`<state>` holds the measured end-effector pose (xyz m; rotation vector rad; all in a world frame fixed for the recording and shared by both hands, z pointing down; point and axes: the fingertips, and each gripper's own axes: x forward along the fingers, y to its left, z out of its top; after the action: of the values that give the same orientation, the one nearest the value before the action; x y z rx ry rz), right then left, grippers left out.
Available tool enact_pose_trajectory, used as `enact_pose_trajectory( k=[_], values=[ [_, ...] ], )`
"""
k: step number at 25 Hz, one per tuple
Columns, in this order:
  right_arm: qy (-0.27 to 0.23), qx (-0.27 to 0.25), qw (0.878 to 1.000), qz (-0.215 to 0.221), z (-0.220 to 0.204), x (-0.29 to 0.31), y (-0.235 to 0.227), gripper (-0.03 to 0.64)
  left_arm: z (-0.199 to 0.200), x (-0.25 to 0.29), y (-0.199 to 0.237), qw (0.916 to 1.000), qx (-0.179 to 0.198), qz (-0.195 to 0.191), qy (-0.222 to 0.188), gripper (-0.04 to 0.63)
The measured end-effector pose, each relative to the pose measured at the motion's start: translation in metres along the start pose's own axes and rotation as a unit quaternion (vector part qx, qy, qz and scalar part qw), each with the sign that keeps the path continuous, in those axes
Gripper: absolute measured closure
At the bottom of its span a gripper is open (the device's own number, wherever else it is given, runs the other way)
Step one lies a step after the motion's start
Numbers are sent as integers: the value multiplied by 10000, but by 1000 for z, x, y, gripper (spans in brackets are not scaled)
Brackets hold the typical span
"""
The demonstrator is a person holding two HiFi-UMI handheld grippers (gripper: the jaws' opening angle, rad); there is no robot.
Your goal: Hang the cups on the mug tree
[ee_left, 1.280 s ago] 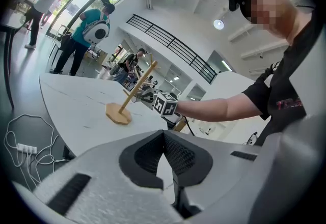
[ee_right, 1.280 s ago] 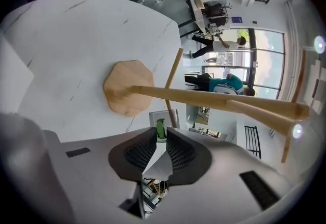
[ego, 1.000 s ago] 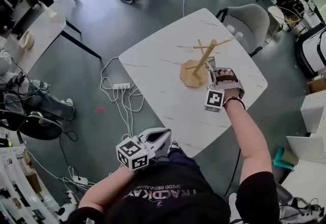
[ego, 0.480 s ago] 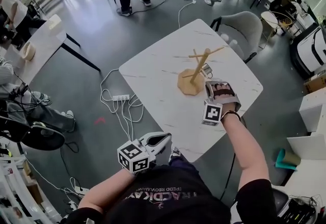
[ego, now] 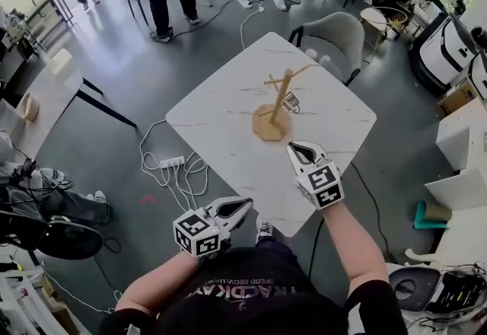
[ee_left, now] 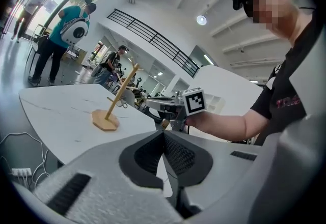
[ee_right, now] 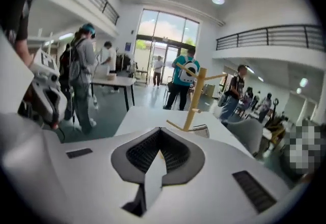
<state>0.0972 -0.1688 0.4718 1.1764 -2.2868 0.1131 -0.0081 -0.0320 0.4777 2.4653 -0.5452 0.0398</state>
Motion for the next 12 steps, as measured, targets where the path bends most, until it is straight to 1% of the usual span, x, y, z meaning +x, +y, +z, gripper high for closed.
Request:
enact_pose_trajectory(
  k=[1, 3, 6, 9, 12],
  values=[
    [-148, 371, 9992, 85, 2, -7, 8, 606, 0, -1, -1, 10000, 21, -55, 22, 598],
    [-416, 1044, 9934, 237, 5, -21, 24, 606, 0, -2, -4, 9998, 76, -179, 65, 598],
    [-816, 1910, 9774, 406, 10, -42, 48, 606, -2, -6, -8, 9992, 158, -350, 137, 598],
    [-1096, 2432, 9625, 490, 12, -63, 77, 606, -5, -14, -13, 9986, 173, -458, 178, 598],
    [-1257, 2698, 9534, 488, 12, -79, 104, 606, -7, -22, -16, 9980, 207, -558, 228, 598]
  ],
)
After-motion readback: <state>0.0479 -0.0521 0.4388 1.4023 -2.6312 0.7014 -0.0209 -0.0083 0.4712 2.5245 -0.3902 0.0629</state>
